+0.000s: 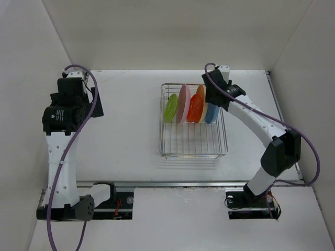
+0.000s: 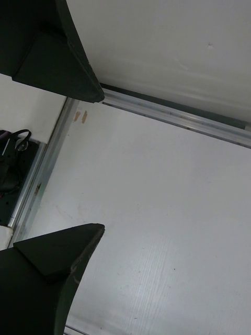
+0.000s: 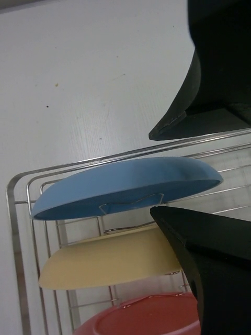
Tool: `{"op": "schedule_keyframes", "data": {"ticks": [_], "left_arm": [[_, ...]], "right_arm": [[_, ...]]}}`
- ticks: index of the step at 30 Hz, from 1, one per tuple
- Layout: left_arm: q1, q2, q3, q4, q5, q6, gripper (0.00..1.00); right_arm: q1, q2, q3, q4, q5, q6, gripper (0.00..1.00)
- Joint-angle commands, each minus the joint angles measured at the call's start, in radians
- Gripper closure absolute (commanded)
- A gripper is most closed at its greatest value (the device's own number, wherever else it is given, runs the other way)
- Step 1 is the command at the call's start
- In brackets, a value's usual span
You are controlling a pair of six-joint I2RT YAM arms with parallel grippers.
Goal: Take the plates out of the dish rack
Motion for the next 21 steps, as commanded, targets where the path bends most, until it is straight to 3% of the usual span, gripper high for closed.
{"op": "schedule_keyframes", "data": {"ticks": [1,4,9,12,21], "left_arm": [[0.007,0.000,-0.005,0.022,-0.010,0.006,0.00],[0.007,0.009,-0.005,0.022,-0.010,0.006,0.00],[0.007,0.009,-0.005,0.022,-0.010,0.006,0.00],[0.007,0.009,-0.005,0.013,-0.010,0.006,0.00],[0.007,0.009,0.028,0.013,0.010,0.015,0.00]], "right_arm": [[-0.014,0.010,-0.007,0.073,-0.008,-0.011,0.41],[-0.023,0.034,0.018,0.057,0.001,-0.002,0.51],[-0.023,0.009,0.052,0.035,0.041,0.020,0.86],[-0.023,-0.047,0.096,-0.009,0.079,-0.007,0.98],[0.049,-0.094,0.473,-0.228,0.338,-0.143,1.00]]}}
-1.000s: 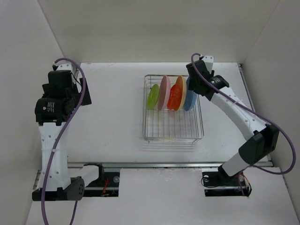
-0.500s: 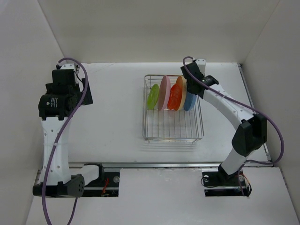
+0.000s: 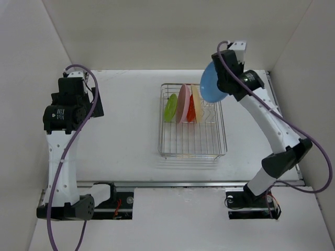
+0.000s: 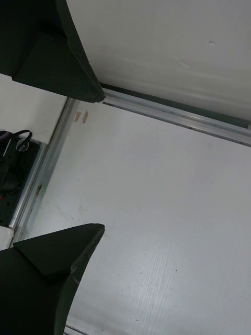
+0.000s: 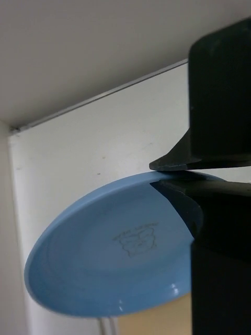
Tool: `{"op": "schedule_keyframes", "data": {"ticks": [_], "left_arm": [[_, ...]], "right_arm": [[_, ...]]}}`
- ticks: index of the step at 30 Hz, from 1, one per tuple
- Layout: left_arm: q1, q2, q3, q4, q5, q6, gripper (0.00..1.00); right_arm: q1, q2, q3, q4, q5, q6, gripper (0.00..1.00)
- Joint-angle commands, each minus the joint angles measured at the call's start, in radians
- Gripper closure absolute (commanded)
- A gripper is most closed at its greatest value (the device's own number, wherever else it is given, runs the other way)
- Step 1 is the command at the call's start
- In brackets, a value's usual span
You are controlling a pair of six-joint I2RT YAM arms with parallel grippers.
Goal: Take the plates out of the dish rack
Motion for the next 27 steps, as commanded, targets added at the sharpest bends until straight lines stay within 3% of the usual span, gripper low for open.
{"op": "schedule_keyframes", "data": {"ticks": [1,5,8,9,12,13,16,17,24,27], "left_arm": [[0.007,-0.004,0.034,0.012,0.017,0.015,0.00],[0.007,0.032,0.114,-0.029,0.175,0.045,0.00],[0.007,0.032,0.134,-0.040,0.319,0.094,0.00],[0.007,0.041,0.149,-0.049,0.426,0.103,0.00],[0.007,0.070,0.199,-0.089,0.636,0.136,0.00],[0.007,0.082,0.210,-0.098,0.680,0.136,0.00],[0.007,0.082,0.223,-0.110,0.772,0.157,0.00],[0.007,0.082,0.223,-0.110,0.772,0.157,0.00],[0.007,0.082,0.082,-0.075,0.651,0.200,0.00],[0.007,0.082,-0.013,-0.038,0.561,0.212,0.00]], "right_arm": [[0.053,-0.102,0.226,-0.063,0.162,-0.023,1.00],[0.108,-0.117,0.344,-0.163,0.289,-0.023,1.00],[0.159,-0.178,0.270,-0.121,0.170,0.005,1.00],[0.173,-0.189,0.234,-0.097,0.130,0.020,1.00],[0.208,-0.223,0.092,0.066,-0.164,0.062,1.00],[0.222,-0.223,0.046,0.137,-0.373,0.062,1.00],[0.246,-0.228,-0.122,0.419,-0.647,0.112,1.00],[0.268,-0.211,-0.136,0.461,-0.756,0.126,1.00],[0.357,0.048,0.050,0.487,-0.899,0.152,1.00],[0.366,0.105,0.050,0.547,-0.977,0.152,1.00]]}}
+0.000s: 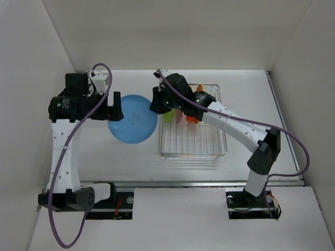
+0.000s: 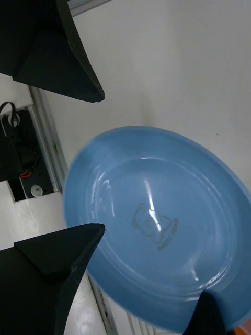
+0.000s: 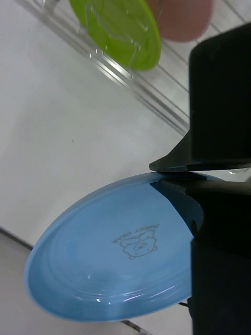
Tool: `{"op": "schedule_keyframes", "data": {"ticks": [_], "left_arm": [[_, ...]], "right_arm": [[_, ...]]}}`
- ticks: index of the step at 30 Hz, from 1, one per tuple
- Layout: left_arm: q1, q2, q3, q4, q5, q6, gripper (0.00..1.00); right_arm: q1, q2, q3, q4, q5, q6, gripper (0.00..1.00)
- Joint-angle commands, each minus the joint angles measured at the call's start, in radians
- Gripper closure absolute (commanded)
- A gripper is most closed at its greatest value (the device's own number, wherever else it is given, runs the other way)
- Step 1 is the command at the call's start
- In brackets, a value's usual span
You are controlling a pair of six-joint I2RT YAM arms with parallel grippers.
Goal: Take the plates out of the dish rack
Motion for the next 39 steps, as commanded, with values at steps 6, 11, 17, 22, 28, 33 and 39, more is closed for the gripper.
{"op": "schedule_keyframes", "data": {"ticks": [6,11,17,22,28,33,39], "left_arm": [[0.006,0.000,-0.210,0.107,-0.289,0.027,0.01],[0.006,0.027,-0.260,0.073,-0.190,0.039,0.55],[0.006,0.046,-0.242,0.073,-0.237,0.030,1.00],[0.006,0.064,-0.253,0.135,-0.335,0.048,1.00],[0.016,0.196,-0.274,0.201,-0.317,0.039,1.00],[0.061,0.360,-0.248,0.245,-0.251,0.039,1.00],[0.116,0.564,-0.210,0.244,-0.225,0.029,1.00]], "right_arm": [[0.016,0.002,-0.004,0.251,-0.180,0.022,1.00],[0.016,0.034,-0.027,0.273,-0.212,0.001,1.00],[0.016,0.080,0.013,0.219,-0.154,0.001,0.99],[0.016,0.039,0.034,0.160,-0.010,-0.008,0.64],[0.016,-0.078,0.034,0.029,0.250,0.010,0.18],[-0.035,-0.207,-0.025,-0.109,0.479,0.068,0.12],[-0.124,-0.177,-0.061,-0.245,0.727,0.127,0.12]]}}
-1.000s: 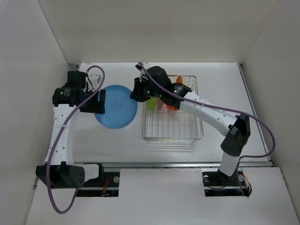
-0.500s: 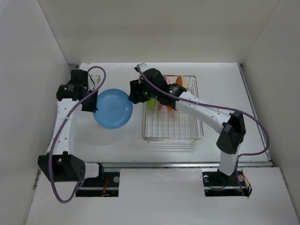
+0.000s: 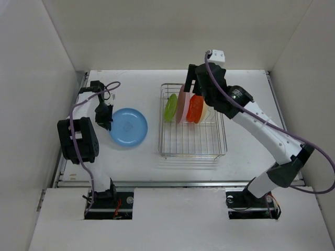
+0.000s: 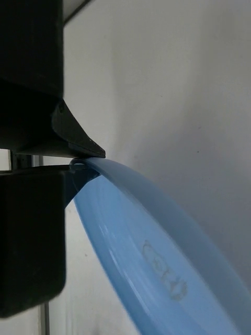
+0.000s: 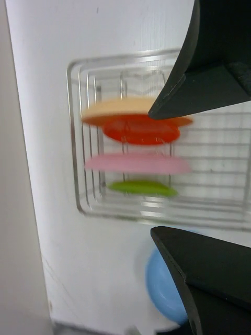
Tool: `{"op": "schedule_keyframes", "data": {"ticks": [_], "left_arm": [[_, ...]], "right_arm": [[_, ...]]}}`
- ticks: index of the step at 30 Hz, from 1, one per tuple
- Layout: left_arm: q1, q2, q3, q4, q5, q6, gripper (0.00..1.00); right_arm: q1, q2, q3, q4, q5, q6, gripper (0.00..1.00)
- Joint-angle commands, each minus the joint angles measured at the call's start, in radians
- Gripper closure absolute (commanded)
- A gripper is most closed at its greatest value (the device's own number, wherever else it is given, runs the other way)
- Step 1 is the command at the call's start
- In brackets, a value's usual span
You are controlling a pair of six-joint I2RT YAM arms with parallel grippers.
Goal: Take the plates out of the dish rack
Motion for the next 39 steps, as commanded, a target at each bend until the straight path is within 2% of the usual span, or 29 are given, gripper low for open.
{"op": "schedule_keyframes", "data": {"ticks": [1,2,4,8,12,13,14,15,16,18,19,22,27,32,34,35,39], "left_arm": [[0.044,0.050,0.054,-0.009,0.052,-0.007,1.00],[0.044,0.069,0.069,-0.019,0.052,-0.016,1.00],[0.062,0.110,0.080,-0.029,0.052,-0.016,0.91],[0.073,0.123,0.080,-0.029,0.061,-0.025,0.81],[0.082,0.123,0.080,-0.050,0.050,-0.025,0.64],[0.082,0.123,0.080,-0.050,0.039,-0.025,0.49],[0.091,0.100,0.080,-0.061,0.039,-0.025,0.40],[0.092,0.087,0.080,-0.061,0.030,-0.034,0.35],[0.092,0.072,0.070,-0.061,0.030,-0.035,0.27],[0.092,0.015,0.069,-0.072,0.030,-0.035,0.13],[0.092,-0.004,0.069,-0.072,0.030,-0.035,0.13],[0.092,-0.077,0.069,-0.108,0.030,-0.016,0.13],[0.092,-0.159,0.150,-0.203,0.064,0.015,0.12],[0.044,-0.258,0.233,-0.296,0.064,0.050,0.10],[0.030,-0.284,0.263,-0.314,0.073,0.059,0.02],[0.020,-0.305,0.272,-0.329,0.073,0.059,0.02],[0.009,-0.344,0.336,-0.380,0.127,0.068,0.01]], "right_arm": [[-0.048,0.086,-0.028,-0.121,0.173,0.042,0.12],[-0.058,0.100,-0.028,-0.121,0.183,0.042,0.15],[-0.081,0.127,-0.028,-0.121,0.196,0.042,0.19],[-0.106,0.187,-0.037,-0.121,0.219,0.051,0.23],[-0.129,0.228,-0.067,-0.110,0.187,0.051,0.30],[-0.129,0.228,-0.067,-0.110,0.187,0.051,0.34],[-0.138,0.244,-0.077,-0.110,0.187,0.063,0.37],[-0.138,0.244,-0.077,-0.110,0.187,0.063,0.42],[-0.138,0.253,-0.077,-0.110,0.196,0.074,0.58],[-0.138,0.253,-0.087,-0.110,0.208,0.086,0.73],[-0.138,0.244,-0.087,-0.110,0.208,0.086,0.87],[-0.129,0.219,-0.087,-0.138,0.275,0.086,1.00],[-0.094,0.196,0.063,-0.293,0.456,0.074,1.00],[-0.060,0.196,0.331,-0.472,0.657,0.051,1.00],[-0.051,0.196,0.394,-0.541,0.734,0.042,1.00],[-0.040,0.196,0.438,-0.557,0.754,0.030,1.00],[-0.020,0.173,0.479,-0.603,0.803,0.019,1.00]]}}
